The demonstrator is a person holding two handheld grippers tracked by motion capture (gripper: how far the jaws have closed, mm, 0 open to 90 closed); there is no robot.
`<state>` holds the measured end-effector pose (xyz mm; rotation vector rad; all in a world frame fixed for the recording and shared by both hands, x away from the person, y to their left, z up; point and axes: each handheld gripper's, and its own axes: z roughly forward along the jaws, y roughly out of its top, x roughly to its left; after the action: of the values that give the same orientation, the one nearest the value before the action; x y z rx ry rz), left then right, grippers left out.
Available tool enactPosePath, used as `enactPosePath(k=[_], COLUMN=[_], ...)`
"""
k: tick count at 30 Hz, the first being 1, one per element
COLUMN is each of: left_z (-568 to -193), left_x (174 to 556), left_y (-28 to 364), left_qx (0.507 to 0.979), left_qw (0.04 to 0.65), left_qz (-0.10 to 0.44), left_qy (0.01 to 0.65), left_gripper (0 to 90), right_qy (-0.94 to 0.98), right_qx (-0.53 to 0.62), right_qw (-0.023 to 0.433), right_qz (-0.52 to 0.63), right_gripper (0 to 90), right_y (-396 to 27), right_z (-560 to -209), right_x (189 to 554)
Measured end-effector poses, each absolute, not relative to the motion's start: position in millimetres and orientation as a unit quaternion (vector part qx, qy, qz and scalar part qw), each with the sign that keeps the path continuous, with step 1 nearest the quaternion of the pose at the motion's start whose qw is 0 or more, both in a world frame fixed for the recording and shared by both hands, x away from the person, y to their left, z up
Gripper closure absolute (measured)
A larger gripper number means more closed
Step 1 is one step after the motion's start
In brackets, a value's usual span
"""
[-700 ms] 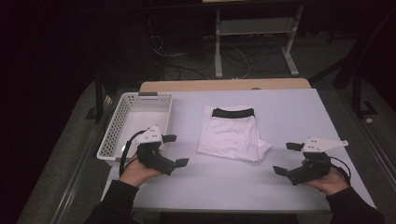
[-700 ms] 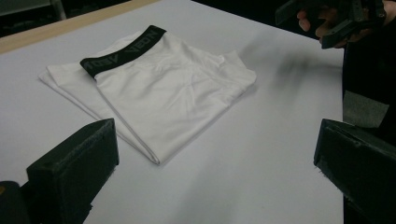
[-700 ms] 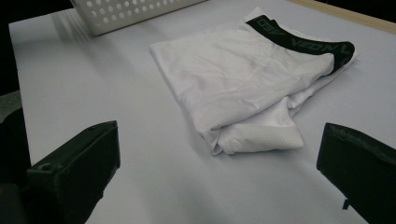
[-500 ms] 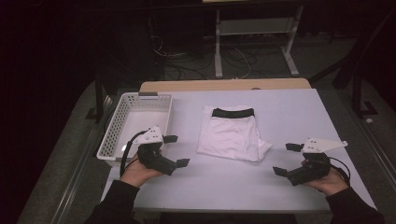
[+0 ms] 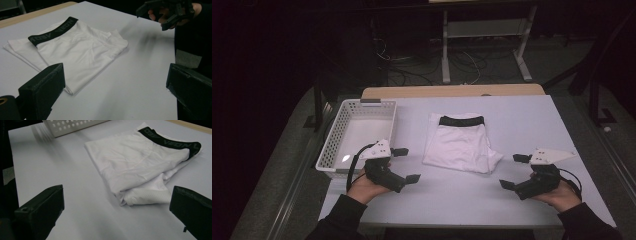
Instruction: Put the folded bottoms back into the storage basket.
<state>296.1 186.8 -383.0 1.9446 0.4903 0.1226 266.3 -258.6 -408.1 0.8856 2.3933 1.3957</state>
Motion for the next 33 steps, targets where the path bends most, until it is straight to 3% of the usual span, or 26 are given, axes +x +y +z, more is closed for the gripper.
enactPosePath(k=[33], left_z=[-383], left_x=[298], left_y=[189], left_qx=[0.812], left_qw=[0.542], left_qz=[0.051], left_qy=[0.21], left_gripper=[1.8], right_qy=[0.816], right_qx=[0.279], right_qw=[0.111], right_qz=[0.494], right_gripper=[1.6], right_y=[-237], right_z=[-405], right_x=[281])
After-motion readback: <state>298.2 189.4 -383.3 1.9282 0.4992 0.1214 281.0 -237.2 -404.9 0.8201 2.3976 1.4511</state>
